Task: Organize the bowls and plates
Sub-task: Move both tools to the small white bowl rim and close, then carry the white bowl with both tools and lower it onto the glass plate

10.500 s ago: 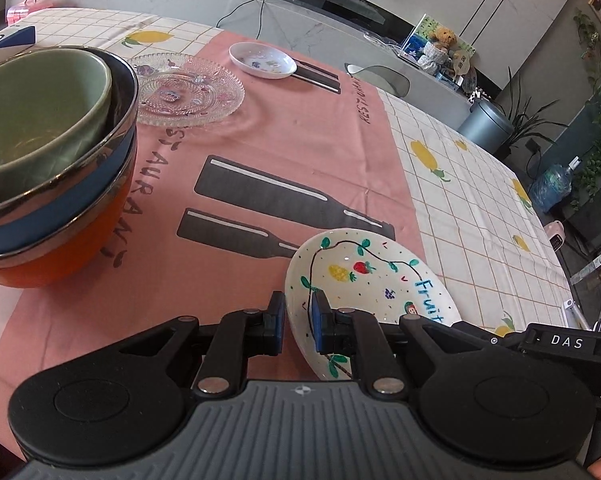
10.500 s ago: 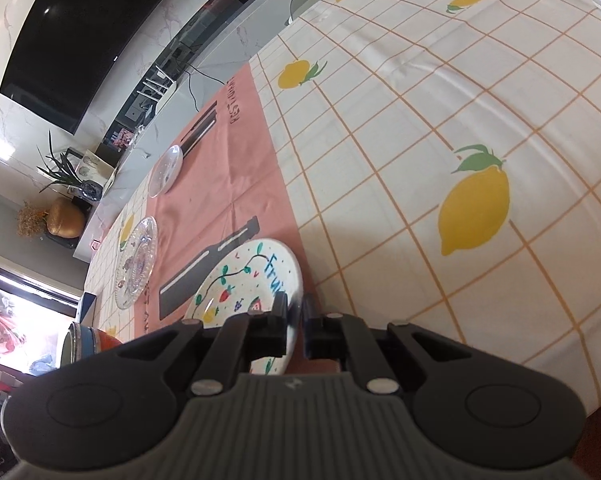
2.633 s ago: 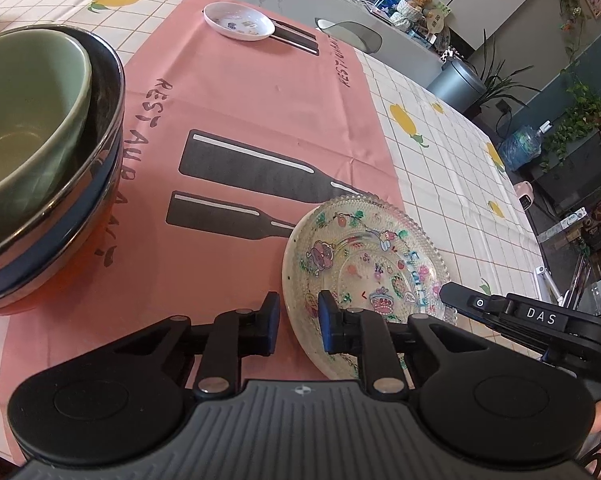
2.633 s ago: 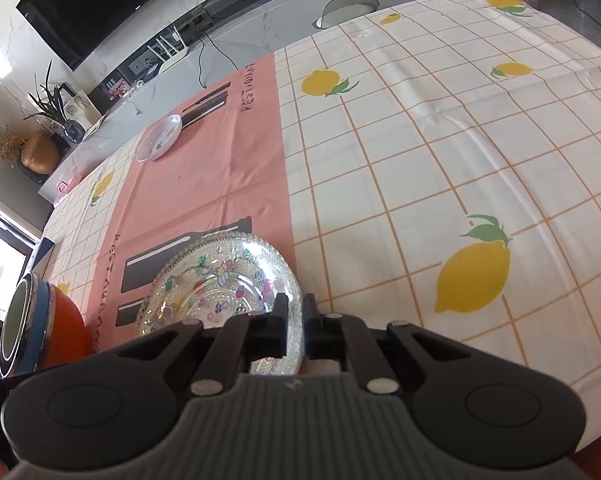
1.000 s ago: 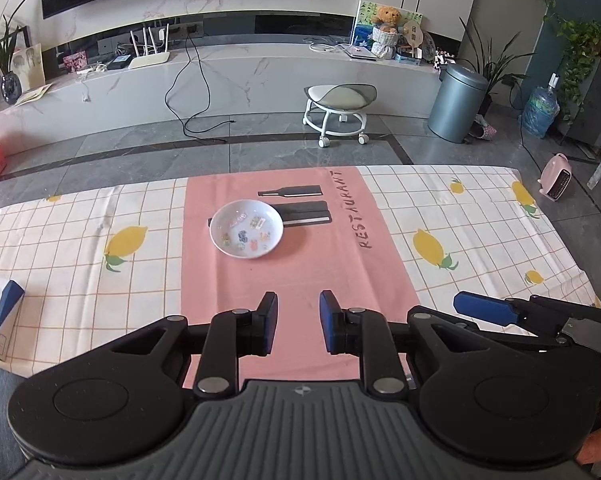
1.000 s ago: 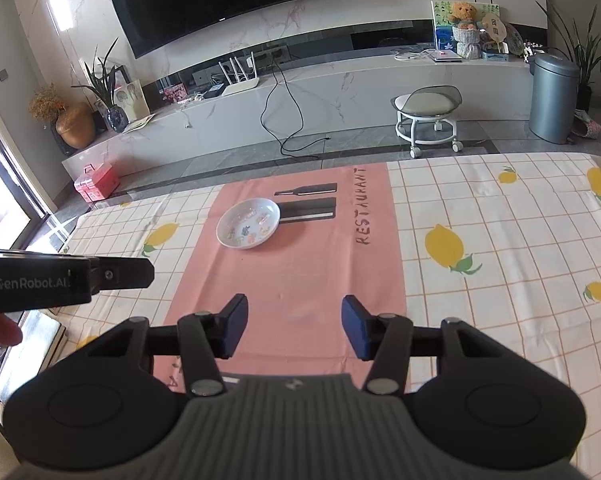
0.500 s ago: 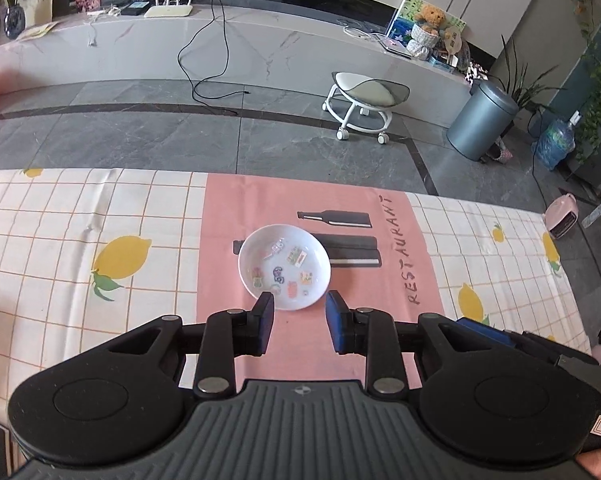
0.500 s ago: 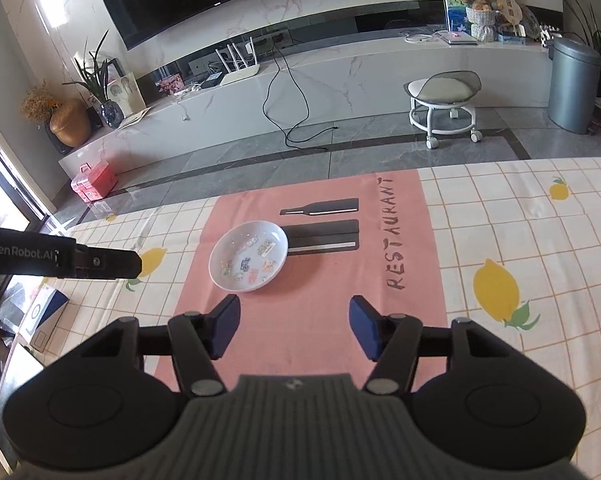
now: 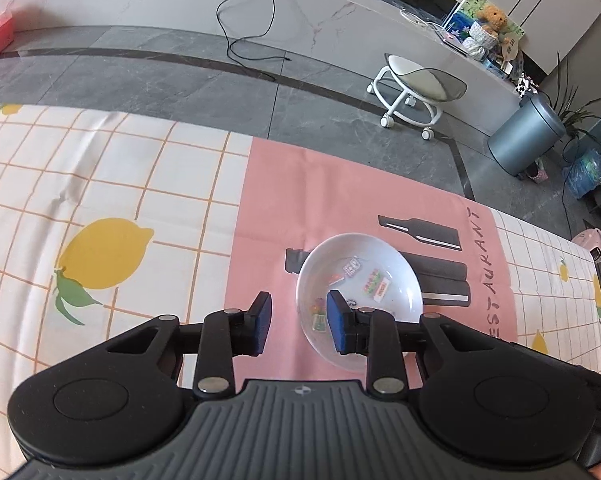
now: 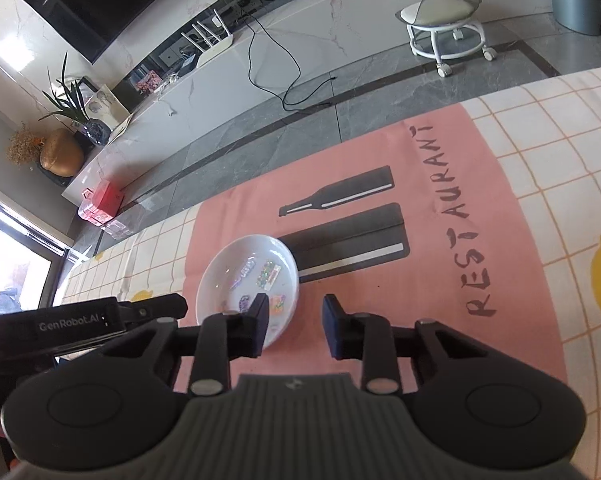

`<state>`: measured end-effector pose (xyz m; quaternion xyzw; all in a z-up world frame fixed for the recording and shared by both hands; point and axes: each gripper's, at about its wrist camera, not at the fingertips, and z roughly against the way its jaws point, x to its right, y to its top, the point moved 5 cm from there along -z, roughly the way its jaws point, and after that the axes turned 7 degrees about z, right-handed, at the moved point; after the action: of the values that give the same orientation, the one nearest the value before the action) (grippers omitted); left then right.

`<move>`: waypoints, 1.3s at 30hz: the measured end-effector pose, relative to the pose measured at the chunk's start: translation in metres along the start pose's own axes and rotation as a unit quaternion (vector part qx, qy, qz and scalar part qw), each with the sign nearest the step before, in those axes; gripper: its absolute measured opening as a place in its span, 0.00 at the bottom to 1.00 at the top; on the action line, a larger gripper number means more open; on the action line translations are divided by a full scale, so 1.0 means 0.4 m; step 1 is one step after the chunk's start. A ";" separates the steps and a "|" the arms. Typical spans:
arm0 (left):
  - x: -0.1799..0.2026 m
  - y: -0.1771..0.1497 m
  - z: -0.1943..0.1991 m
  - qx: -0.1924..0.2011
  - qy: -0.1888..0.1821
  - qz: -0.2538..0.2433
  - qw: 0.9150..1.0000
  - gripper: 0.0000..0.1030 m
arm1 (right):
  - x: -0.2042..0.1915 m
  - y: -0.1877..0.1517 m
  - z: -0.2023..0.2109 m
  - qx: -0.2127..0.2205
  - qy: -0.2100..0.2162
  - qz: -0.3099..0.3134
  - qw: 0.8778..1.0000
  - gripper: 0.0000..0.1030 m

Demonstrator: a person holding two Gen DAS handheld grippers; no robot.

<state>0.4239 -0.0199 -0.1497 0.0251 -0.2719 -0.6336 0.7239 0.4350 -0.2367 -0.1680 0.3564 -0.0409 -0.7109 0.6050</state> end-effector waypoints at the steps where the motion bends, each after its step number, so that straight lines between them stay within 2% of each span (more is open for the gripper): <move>1: -0.004 -0.001 -0.005 0.002 -0.002 0.004 1.000 0.30 | 0.005 0.000 -0.014 -0.005 0.003 -0.005 1.000 0.23; 5: -0.008 -0.004 -0.020 -0.003 -0.007 0.002 1.000 0.25 | 0.024 -0.001 -0.045 -0.018 0.014 -0.023 0.999 0.23; 10: -0.009 -0.007 -0.031 -0.012 -0.012 0.000 1.000 0.12 | 0.029 0.002 -0.060 -0.016 0.028 -0.034 0.999 0.13; 12: -0.006 -0.012 -0.030 -0.012 -0.010 -0.003 1.000 0.07 | 0.032 -0.002 -0.065 -0.021 0.036 -0.044 0.998 0.04; 18: 0.023 -0.030 0.019 -0.006 -0.010 -0.015 1.000 0.04 | 0.025 -0.009 -0.041 -0.016 0.036 -0.052 0.998 0.01; 22: 0.063 -0.052 0.092 -0.010 -0.019 -0.020 1.000 0.04 | 0.025 -0.015 0.038 0.004 0.044 -0.056 0.997 0.00; 29: 0.164 -0.128 0.253 0.015 -0.016 -0.046 0.999 0.03 | 0.007 -0.063 0.216 0.028 0.052 -0.056 0.997 0.00; 34: 0.209 -0.213 0.350 0.021 -0.007 -0.047 0.999 0.03 | 0.011 -0.125 0.358 0.046 0.076 -0.067 0.994 0.00; 39: 0.246 -0.316 0.444 0.037 -0.027 -0.043 0.998 0.03 | 0.012 -0.201 0.498 0.065 0.087 -0.062 0.992 0.00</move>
<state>0.2390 -0.0814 -0.0112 0.0457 -0.3133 -0.6540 0.6871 0.2573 -0.2938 -0.0617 0.4569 -0.0122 -0.7093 0.5366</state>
